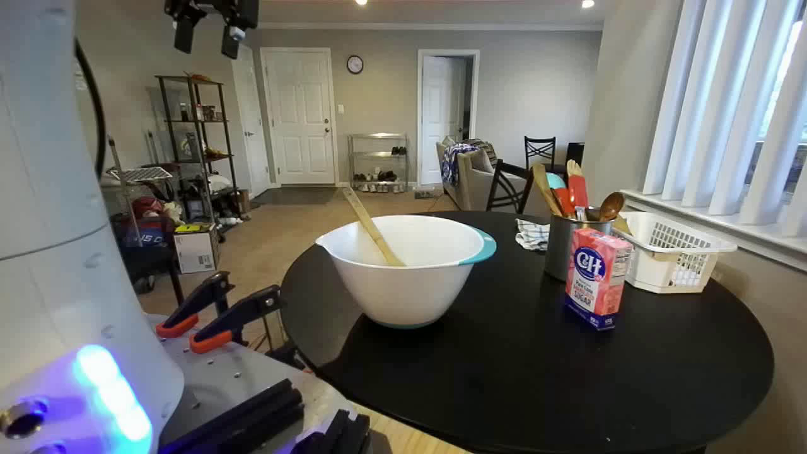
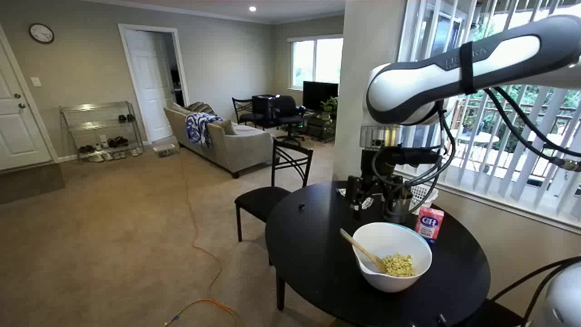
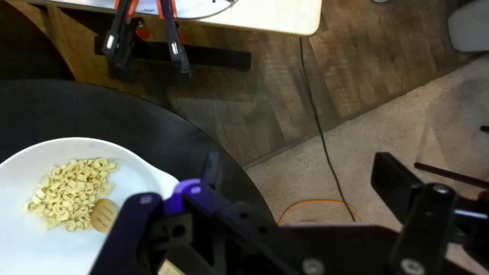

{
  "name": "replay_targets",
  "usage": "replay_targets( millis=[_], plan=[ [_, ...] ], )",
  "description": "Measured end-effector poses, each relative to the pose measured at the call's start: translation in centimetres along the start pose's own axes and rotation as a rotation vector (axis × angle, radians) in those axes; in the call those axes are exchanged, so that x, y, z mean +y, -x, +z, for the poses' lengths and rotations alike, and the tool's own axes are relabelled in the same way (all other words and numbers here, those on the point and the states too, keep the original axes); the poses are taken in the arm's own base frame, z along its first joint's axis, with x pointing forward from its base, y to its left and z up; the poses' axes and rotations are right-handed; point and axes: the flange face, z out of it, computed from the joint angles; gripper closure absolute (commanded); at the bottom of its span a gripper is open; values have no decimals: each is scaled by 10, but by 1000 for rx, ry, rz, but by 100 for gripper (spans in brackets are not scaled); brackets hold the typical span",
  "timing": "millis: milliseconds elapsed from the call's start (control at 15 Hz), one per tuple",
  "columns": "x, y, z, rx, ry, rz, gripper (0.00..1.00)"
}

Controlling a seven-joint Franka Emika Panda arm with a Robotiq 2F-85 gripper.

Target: Use the wooden spoon to stir the contents in the white bowl.

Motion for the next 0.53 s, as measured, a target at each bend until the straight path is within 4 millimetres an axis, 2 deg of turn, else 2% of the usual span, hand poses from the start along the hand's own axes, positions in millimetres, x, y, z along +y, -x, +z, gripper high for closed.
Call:
replay_targets(
  millis=[400, 533],
  plan=[
    [0, 0, 0, 0, 0, 0, 0],
    [-2, -6, 2, 20, -2, 5, 0]
  ],
)
